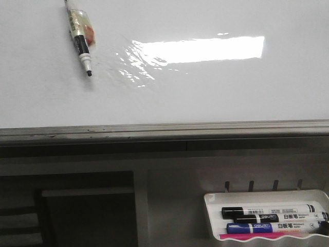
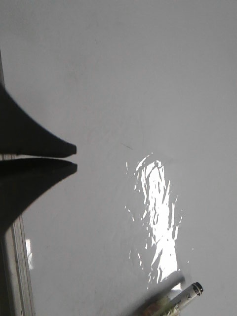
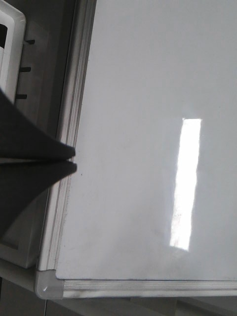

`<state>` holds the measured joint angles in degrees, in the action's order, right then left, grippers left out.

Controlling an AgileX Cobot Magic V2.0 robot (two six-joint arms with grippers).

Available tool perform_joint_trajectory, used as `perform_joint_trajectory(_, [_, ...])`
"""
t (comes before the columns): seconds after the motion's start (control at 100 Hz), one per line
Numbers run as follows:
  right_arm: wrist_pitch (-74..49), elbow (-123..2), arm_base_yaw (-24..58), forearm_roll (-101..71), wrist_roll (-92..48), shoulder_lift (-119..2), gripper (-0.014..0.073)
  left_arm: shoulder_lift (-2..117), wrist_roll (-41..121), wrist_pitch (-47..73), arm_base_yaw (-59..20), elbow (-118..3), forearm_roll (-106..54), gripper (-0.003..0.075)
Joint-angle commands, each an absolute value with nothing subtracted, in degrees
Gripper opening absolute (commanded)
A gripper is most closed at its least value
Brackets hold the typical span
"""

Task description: Write number 7 on whiteboard

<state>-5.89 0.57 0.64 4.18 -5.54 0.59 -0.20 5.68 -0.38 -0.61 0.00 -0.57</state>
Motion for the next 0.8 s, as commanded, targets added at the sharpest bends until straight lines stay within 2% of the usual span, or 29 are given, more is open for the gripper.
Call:
perform_joint_trajectory(0.0, [-1.47, 2.36, 0.32, 4.73, -5.85, 1.69, -0.0064, -1.94, 5.14, -4.4, -0.58, 2.0, -0.73, -0.002])
perform_joint_trajectory(0.79, [-0.74, 2.36, 0.32, 4.73, -5.85, 1.69, -0.0064, -1.94, 5.14, -4.4, -0.58, 2.0, -0.73, -0.002])
